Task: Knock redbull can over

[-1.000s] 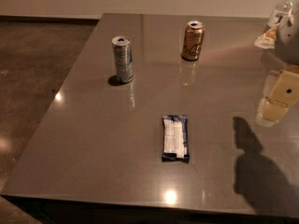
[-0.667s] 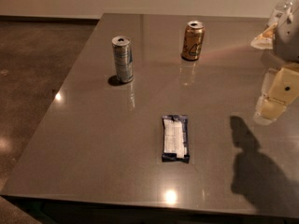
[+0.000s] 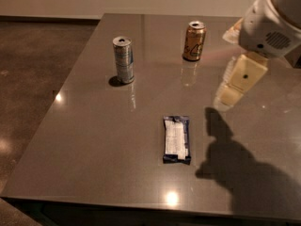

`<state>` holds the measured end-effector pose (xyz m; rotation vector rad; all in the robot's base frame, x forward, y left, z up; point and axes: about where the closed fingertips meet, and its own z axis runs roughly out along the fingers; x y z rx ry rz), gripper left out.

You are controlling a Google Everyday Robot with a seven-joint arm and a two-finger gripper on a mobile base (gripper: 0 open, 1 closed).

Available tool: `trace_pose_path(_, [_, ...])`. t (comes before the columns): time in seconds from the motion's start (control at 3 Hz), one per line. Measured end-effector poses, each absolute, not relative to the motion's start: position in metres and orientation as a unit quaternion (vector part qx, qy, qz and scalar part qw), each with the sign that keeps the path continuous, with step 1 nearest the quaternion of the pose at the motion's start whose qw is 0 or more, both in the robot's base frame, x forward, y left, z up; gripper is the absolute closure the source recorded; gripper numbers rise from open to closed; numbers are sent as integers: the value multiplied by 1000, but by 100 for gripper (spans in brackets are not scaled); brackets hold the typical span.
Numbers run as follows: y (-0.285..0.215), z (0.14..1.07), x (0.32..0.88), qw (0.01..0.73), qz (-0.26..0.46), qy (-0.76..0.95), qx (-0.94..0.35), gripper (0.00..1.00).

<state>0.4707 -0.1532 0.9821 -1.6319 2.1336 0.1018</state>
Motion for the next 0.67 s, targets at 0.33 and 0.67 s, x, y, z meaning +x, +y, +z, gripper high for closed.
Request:
trace_pose_path(0.33, [-115, 982, 492, 258, 38, 784, -564, 0])
trace_pose_path(0.67, [-72, 973, 514, 282, 46, 789, -543, 0])
